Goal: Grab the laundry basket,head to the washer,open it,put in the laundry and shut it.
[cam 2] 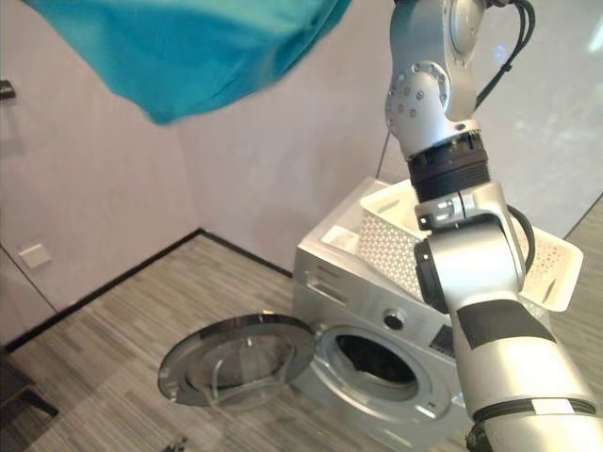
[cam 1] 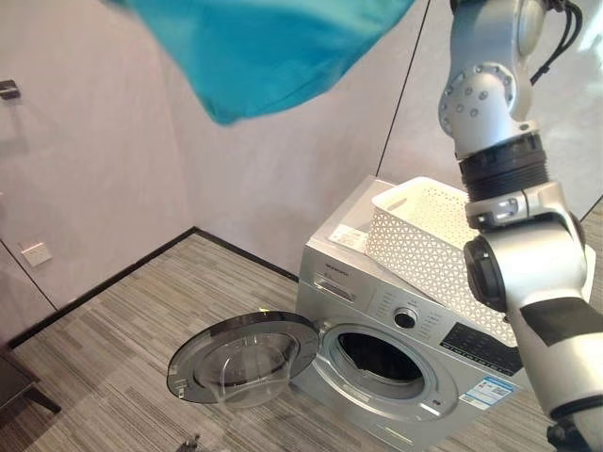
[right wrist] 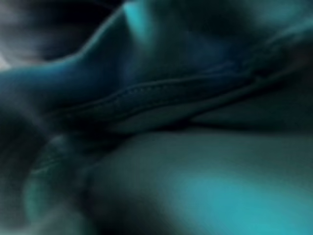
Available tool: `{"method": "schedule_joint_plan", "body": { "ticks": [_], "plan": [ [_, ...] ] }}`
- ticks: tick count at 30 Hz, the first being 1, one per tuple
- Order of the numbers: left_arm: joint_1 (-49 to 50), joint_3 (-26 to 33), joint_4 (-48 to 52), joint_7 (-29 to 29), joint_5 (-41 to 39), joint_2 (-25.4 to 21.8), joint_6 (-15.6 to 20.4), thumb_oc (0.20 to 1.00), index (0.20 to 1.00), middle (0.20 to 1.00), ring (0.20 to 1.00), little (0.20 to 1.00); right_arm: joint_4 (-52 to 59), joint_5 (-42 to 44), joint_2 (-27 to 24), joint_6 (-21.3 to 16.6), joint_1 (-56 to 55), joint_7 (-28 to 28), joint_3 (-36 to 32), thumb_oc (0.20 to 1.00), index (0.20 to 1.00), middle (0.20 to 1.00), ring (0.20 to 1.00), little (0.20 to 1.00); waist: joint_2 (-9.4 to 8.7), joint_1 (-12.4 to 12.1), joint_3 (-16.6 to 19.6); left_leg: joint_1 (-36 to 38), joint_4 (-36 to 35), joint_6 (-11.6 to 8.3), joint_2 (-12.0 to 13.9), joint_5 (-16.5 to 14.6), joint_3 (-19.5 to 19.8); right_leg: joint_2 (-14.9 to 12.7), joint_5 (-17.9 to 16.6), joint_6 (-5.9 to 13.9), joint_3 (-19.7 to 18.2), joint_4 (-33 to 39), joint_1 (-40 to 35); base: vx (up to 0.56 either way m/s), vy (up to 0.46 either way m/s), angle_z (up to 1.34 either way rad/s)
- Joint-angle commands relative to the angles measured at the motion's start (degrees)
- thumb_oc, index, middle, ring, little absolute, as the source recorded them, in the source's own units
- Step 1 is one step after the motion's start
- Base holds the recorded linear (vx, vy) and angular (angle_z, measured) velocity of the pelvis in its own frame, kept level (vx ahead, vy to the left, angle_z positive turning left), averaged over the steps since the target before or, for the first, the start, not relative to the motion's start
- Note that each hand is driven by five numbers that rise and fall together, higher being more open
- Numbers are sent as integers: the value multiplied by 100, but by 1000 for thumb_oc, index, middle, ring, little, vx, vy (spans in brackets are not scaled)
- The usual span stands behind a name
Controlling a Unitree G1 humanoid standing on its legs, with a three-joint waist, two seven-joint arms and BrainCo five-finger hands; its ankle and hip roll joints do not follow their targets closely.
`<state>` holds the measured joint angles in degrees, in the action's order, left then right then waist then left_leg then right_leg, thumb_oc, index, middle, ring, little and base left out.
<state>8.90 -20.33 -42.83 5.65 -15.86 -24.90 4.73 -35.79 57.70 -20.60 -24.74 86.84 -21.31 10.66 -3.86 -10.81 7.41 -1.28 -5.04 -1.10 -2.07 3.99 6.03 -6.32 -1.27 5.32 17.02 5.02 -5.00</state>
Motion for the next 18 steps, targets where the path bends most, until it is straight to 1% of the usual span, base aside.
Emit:
{"method": "schedule_joint_plan", "body": {
  "ticks": [1,2,3,4,5,7,9,10,12,14,16,17,18],
  "plan": [
    [-7,377,1110,-187,-742,-781,192,1000,1000,1000,1000,1000,-347,-34,-208,-143,491,-85,448,200,200,200,200,200,49,-207,-7,7,180,-20,-49,-225,488,50,156,68,111,-51,-23,1,-12,21],
    [112,499,1609,-223,-863,-964,238,1000,1000,1000,1000,1000,-325,-67,-132,-127,446,-95,475,200,200,200,200,200,54,-287,-17,27,186,-32,-41,-261,528,57,198,60,154,-55,-69,-16,1,29],
    [161,531,1674,-224,-870,-991,200,1000,1000,1000,1000,1000,-309,-79,-118,-124,432,-108,462,200,200,200,200,200,42,-257,-5,-3,195,-24,-57,-224,541,43,166,65,171,-51,-53,7,-11,31],
    [360,752,2440,-324,-961,-1333,197,1000,1000,1000,1000,1000,-194,-13,9,-94,239,-52,480,200,200,200,200,200,49,-369,-47,-5,224,-34,-72,-229,622,44,183,52,234,-63,-92,-18,1,31],
    [405,780,2491,-326,-967,-1355,168,1000,1000,1000,1000,1000,-180,-18,19,-91,221,-56,467,200,200,200,200,200,38,-351,-37,-9,228,-33,-76,-225,630,41,181,54,243,-61,-94,-1,-9,24],
    [625,1069,3078,-417,-1140,-1668,137,1000,1000,1000,1000,1000,21,148,180,-75,-196,3,344,200,200,200,200,200,36,-422,-86,-41,278,-48,-104,-228,725,43,212,38,314,-99,-111,-19,-2,31],
    [791,1355,3526,-410,-1399,-1821,153,1000,1000,1000,1000,1000,324,250,320,-107,-650,6,267,200,200,200,200,200,52,-468,-133,-63,316,-51,-120,-226,777,39,236,26,354,-135,-107,-20,-1,20],
    [809,1366,3539,-409,-1400,-1826,146,1000,1000,1000,1000,1000,335,243,329,-105,-661,-1,264,200,200,200,200,200,48,-461,-127,-64,317,-51,-121,-227,779,38,237,26,356,-136,-107,-27,-5,21],
    [1058,1917,4173,-417,-1868,-1934,239,1000,1000,1000,1000,1000,1221,345,528,-138,-1806,121,222,200,200,200,200,200,106,-527,-239,-89,332,-58,-131,-207,846,31,270,-2,424,-167,-108,-31,-12,22],
    [1188,2046,4362,-451,-1974,-1981,233,1000,1000,1000,1000,1000,1472,326,572,-130,-2110,153,226,200,200,200,200,200,111,-524,-233,-82,333,-56,-131,-206,859,29,274,-2,436,-172,-116,-6,-4,3],
    [1294,2354,4719,-509,-2149,-2043,308,1000,1000,1000,1000,1000,2055,334,650,-110,-2878,327,219,200,200,200,200,200,149,-559,-285,-79,342,-48,-132,-208,874,23,287,-8,436,-168,-120,0,0,0],
    [1324,2364,4736,-510,-2153,-2047,301,1000,1000,1000,1000,1000,2085,324,658,-105,-2911,317,221,200,200,200,200,200,146,-558,-273,-75,341,-48,-131,-209,873,23,288,-8,435,-169,-123,0,0,0],
    [1288,2498,4975,-522,-2257,-2085,384,1000,1000,1000,1000,1000,2330,322,630,-97,-3283,390,232,200,200,200,200,200,167,-577,-307,-70,344,-44,-135,-211,887,12,297,-12,439,-175,-131,0,0,0]
  ]
}}
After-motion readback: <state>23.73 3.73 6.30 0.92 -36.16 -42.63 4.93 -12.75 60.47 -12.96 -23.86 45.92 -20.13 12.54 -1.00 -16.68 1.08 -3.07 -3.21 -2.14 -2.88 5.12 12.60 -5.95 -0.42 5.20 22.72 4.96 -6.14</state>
